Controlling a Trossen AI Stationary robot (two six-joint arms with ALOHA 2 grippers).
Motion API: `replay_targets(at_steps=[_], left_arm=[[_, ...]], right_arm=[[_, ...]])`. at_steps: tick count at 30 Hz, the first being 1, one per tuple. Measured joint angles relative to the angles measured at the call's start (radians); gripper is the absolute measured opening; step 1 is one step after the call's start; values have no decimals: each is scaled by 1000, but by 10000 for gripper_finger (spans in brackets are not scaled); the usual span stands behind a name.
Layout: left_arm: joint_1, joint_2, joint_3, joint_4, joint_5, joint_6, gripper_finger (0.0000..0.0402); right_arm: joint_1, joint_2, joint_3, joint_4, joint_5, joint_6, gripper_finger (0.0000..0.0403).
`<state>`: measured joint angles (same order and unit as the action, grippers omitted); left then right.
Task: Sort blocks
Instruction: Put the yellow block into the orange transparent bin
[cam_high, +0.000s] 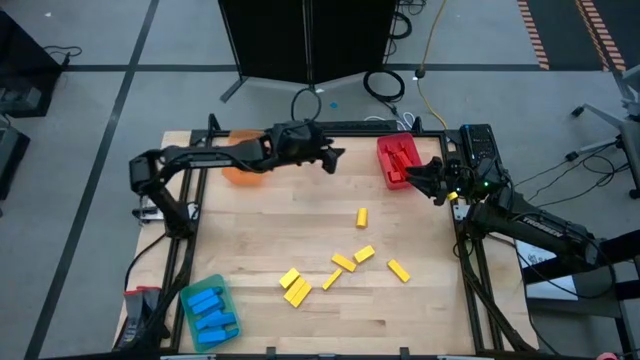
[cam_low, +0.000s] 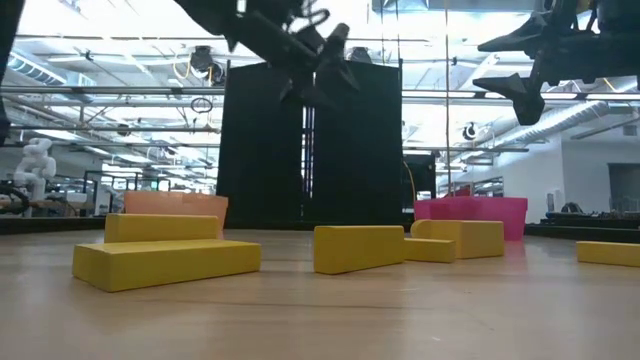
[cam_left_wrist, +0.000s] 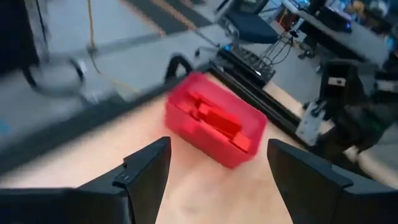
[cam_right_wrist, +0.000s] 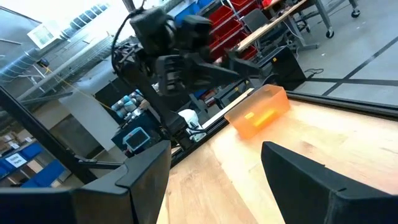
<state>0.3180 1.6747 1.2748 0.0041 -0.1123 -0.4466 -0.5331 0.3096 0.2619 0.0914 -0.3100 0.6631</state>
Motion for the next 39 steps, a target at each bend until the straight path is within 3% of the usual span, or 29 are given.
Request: replay_targets(at_steps=[4, 9, 12, 22, 26, 34, 36, 39], left_arm=[[-5, 73, 58, 1, 58, -160, 273], [-55, 158, 173, -10, 121, -67, 273], [-79, 212, 264, -72, 111, -7, 273], [-96, 406, 526, -358, 108, -206, 273], [-121, 464, 579, -442, 116, -267, 274], [-144, 510, 599, -466, 127, -308, 274], [-146, 511, 599, -468, 127, -326, 274], [-149, 511, 599, -468, 127, -334, 274]], right_arm=[[0, 0, 0, 0, -2, 3, 249], [0, 0, 0, -2, -2, 1, 249], [0, 0, 0, -12, -2, 0, 249], [0, 0, 0, -80, -2, -1, 249], [0, 0, 0, -121, 2, 4, 249], [-17, 0, 2, -179, 140, 60, 249], [-28, -3, 25, -174, 118, 49, 249], [-32, -22, 96, -171, -13, -29, 249]])
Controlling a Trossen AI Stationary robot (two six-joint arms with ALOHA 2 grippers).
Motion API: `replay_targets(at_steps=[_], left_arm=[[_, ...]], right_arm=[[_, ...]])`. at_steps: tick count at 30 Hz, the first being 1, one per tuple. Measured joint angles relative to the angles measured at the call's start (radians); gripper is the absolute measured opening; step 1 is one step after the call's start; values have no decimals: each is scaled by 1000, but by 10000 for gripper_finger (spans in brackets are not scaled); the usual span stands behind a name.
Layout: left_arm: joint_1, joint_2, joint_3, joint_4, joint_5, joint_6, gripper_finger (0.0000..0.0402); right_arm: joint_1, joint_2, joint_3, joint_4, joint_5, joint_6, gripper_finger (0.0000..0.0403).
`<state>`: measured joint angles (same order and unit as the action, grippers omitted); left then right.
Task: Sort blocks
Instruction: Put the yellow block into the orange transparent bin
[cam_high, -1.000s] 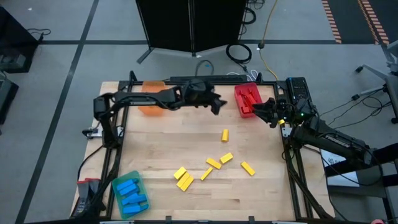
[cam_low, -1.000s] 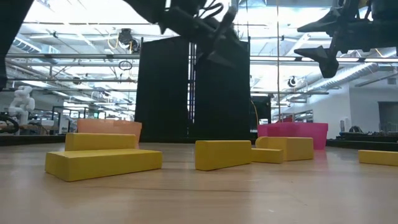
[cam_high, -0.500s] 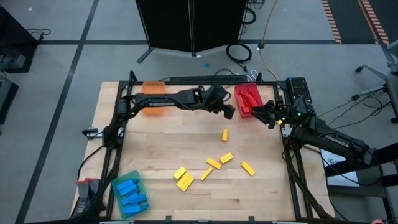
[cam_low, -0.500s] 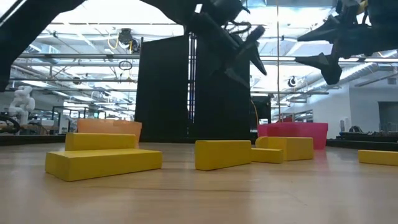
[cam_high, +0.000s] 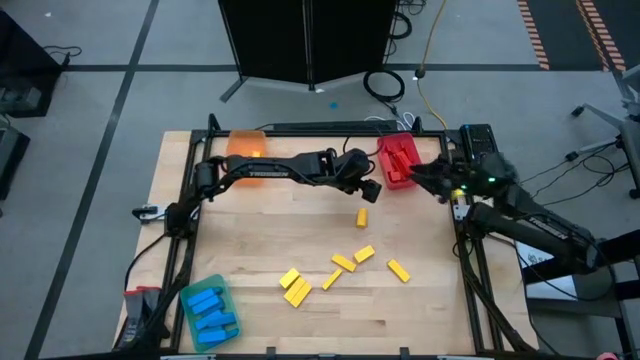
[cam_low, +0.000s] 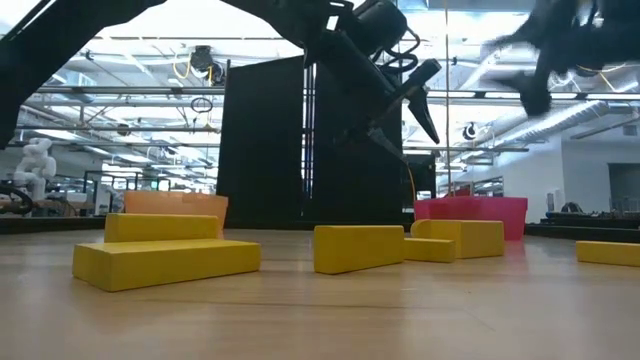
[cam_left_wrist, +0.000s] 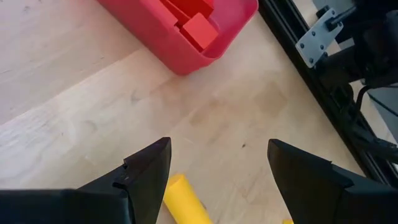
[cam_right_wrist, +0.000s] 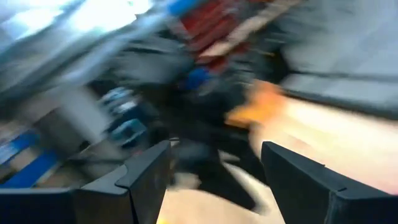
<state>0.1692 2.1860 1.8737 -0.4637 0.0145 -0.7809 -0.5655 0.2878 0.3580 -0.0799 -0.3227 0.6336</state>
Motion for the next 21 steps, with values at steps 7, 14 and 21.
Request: replay_targets(at_steps=[7, 14, 21], left_arm=[[-11, 0, 0, -3, -4, 1, 274], [-26, 0, 0, -84, 10, 8, 274], [-72, 0, 0, -100, -17, -54, 274]], right_arm=[[0, -102, 204, -128, -339, -83, 249], [1, -284, 241, -375, -250, -26, 249], [2, -261, 266, -326, -247, -2, 249]])
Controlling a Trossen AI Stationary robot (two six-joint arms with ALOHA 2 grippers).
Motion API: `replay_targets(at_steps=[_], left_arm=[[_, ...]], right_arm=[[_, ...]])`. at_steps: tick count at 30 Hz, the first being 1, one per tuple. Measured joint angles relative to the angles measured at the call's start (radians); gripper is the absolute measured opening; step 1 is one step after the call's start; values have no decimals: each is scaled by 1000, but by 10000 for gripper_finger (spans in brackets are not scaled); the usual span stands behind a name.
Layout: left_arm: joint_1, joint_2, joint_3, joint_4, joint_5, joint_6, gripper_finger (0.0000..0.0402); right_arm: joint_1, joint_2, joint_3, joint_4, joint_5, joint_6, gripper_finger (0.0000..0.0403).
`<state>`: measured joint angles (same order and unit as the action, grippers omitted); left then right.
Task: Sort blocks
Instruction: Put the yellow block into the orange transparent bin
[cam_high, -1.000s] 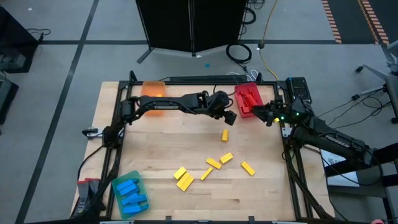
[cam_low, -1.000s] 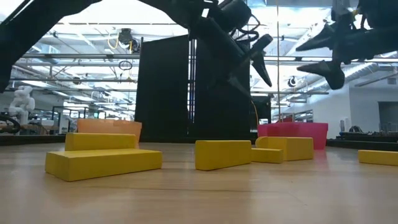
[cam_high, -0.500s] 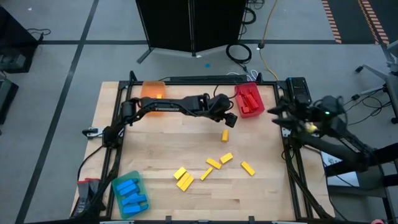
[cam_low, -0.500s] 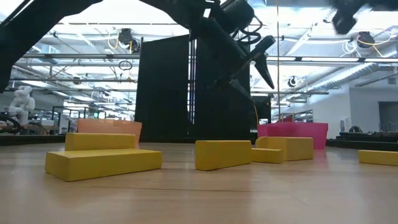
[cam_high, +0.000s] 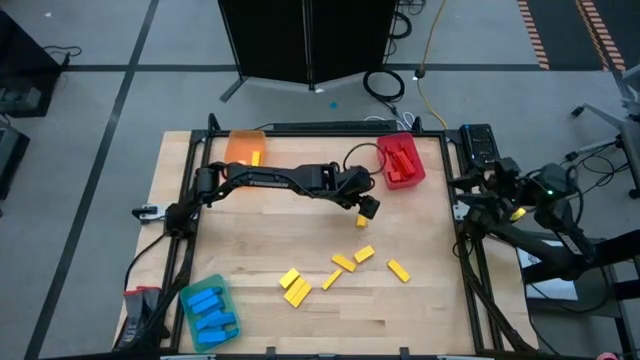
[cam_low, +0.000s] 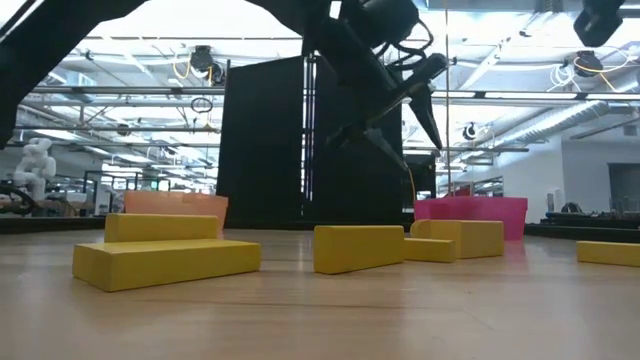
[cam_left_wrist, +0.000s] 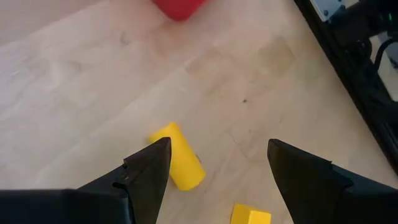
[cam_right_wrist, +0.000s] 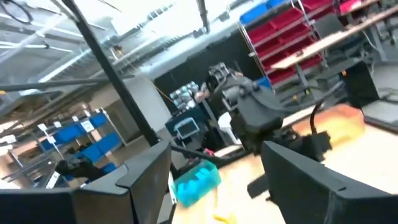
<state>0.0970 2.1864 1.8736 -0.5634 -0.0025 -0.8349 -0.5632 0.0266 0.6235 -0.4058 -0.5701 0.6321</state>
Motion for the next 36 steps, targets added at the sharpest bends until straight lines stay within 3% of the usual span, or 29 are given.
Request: replay_targets(at_steps=[5, 15, 20, 33, 36], left_arm=[[-39, 26, -1, -12, -78, -24, 274], [-60, 150, -2, -11, -60, -103, 273], [-49, 150, -2, 23, -123, -150, 273], [-46, 236, 6, 87, -35, -328, 273], [-53, 239, 5, 79, -54, -327, 255]], right_arm=[[0, -22, 1, 7, -2, 19, 249], [0, -21, 0, 13, -7, 110, 249], [0, -21, 0, 12, -9, 76, 249], [2, -21, 0, -17, -66, 33, 249], [2, -21, 0, -30, -82, 33, 249]])
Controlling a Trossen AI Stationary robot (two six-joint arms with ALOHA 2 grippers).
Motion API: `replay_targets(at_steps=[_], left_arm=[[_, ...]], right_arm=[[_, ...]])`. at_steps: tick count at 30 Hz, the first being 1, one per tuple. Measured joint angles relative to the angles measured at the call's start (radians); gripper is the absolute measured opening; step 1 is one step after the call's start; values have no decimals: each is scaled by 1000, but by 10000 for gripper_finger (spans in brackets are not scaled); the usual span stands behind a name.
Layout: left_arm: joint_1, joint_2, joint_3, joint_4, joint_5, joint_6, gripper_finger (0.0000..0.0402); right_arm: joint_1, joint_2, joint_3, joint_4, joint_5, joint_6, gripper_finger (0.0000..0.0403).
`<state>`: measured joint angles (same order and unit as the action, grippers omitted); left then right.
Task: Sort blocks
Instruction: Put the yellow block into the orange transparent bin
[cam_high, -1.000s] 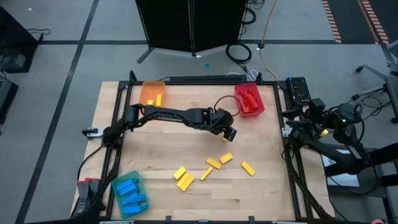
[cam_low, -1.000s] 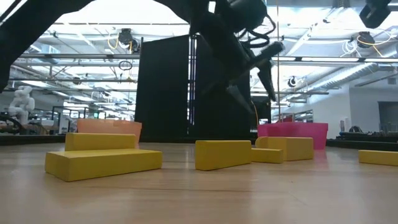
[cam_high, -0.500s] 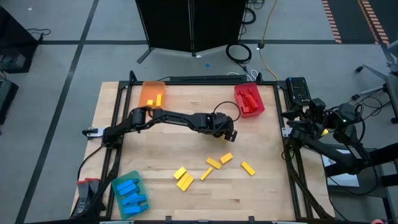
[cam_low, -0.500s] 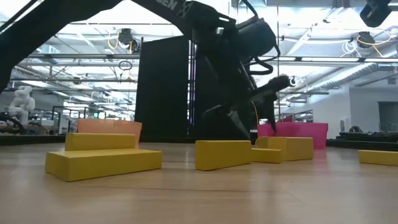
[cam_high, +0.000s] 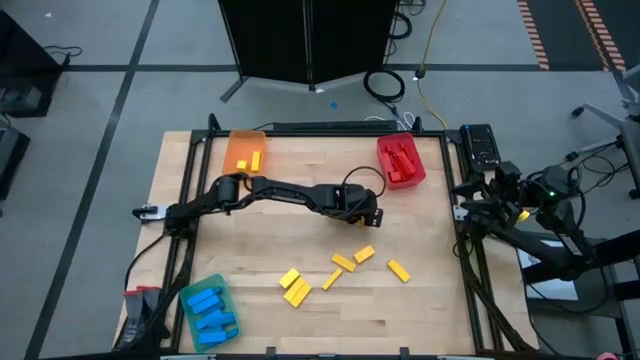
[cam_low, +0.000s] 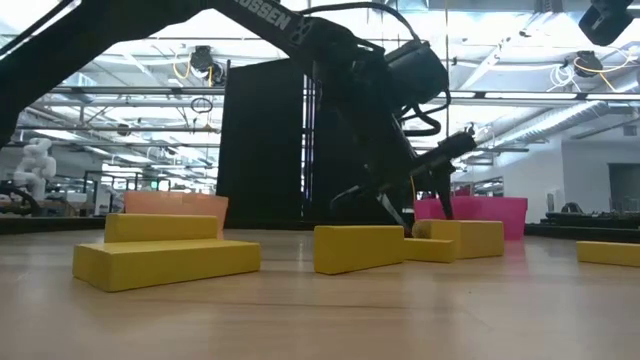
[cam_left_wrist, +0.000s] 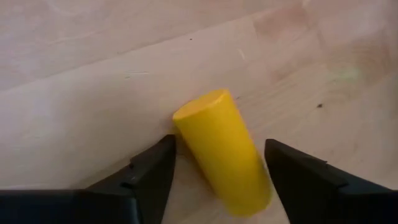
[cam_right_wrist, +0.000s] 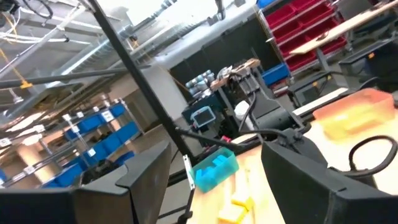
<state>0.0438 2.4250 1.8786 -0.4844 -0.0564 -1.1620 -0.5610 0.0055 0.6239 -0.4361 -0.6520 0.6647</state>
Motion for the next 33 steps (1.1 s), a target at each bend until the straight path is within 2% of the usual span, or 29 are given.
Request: replay_targets(at_steps=[7, 14, 20, 23, 26, 30, 33], left_arm=[[-3, 3, -3, -12, -16, 34, 131], [-3, 0, -3, -18, 7, 53, 131], [-5, -83, -15, -42, 2, 141, 131], [-2, -174, -13, -44, -64, 200, 131], [20, -274, -7, -75, -198, 279, 131], [64, -390, -9, -264, -417, 331, 131], [124, -474, -7, -447, -505, 330, 131]], right_arm=[[0, 0, 0, -13, -9, 2, 249], [0, 0, 0, -12, -7, 30, 249], [0, 0, 0, -12, -4, 28, 249], [0, 0, 0, -12, 1, 14, 249], [0, 0, 0, -11, 9, 3, 249], [0, 0, 0, -13, 29, 0, 249], [0, 0, 0, -13, 29, 1, 249]])
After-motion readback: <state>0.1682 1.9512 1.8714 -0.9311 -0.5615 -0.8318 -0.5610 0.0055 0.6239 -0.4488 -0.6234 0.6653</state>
